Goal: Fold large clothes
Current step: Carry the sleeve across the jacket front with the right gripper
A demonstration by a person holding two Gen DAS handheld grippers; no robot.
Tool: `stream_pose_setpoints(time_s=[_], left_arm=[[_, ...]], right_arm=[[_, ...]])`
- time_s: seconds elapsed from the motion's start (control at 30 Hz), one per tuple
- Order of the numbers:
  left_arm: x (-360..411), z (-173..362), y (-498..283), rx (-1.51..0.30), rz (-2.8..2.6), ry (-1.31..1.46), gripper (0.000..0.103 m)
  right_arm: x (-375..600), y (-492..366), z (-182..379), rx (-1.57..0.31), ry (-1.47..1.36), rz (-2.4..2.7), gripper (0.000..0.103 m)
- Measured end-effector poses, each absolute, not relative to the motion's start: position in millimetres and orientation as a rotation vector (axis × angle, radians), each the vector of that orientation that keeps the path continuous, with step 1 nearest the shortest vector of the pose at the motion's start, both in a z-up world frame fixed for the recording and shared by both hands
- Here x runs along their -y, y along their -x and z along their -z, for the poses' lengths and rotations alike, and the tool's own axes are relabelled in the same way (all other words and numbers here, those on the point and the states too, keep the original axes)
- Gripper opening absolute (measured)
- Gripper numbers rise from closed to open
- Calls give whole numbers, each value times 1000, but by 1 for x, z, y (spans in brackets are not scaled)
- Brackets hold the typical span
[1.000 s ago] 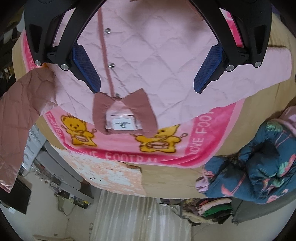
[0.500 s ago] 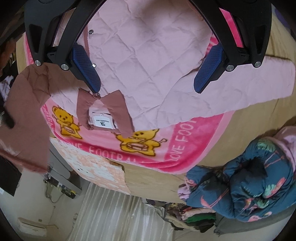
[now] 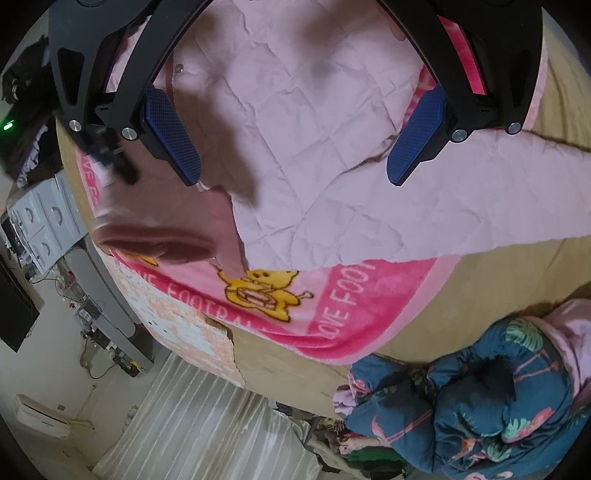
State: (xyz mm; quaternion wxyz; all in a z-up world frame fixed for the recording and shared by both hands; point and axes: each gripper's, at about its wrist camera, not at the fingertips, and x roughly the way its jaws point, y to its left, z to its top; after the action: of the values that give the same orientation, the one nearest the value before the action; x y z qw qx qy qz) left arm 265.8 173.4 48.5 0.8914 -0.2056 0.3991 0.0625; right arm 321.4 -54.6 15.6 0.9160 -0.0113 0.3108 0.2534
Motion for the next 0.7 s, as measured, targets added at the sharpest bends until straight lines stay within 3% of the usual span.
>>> stream_pose_setpoints(time_s=[0.2, 0.27, 0.3, 0.37, 0.7], left_arm=[[-167, -30, -269, -869, -68, 500, 94], [-164, -24, -271, -887, -45, 522, 94], [-161, -21, -272, -895, -34, 534, 94], [-157, -17, -273, -904, -17, 541, 94], [-120, 42, -294, -1079, 61, 592, 94]], right_arm=[[34, -309, 17, -728, 62, -588, 37], [31, -304, 24, -770, 51, -631, 58], [32, -302, 26, -791, 40, -646, 61], [34, -295, 29, -853, 35, -691, 83], [133, -269, 13, -825, -29, -507, 86]])
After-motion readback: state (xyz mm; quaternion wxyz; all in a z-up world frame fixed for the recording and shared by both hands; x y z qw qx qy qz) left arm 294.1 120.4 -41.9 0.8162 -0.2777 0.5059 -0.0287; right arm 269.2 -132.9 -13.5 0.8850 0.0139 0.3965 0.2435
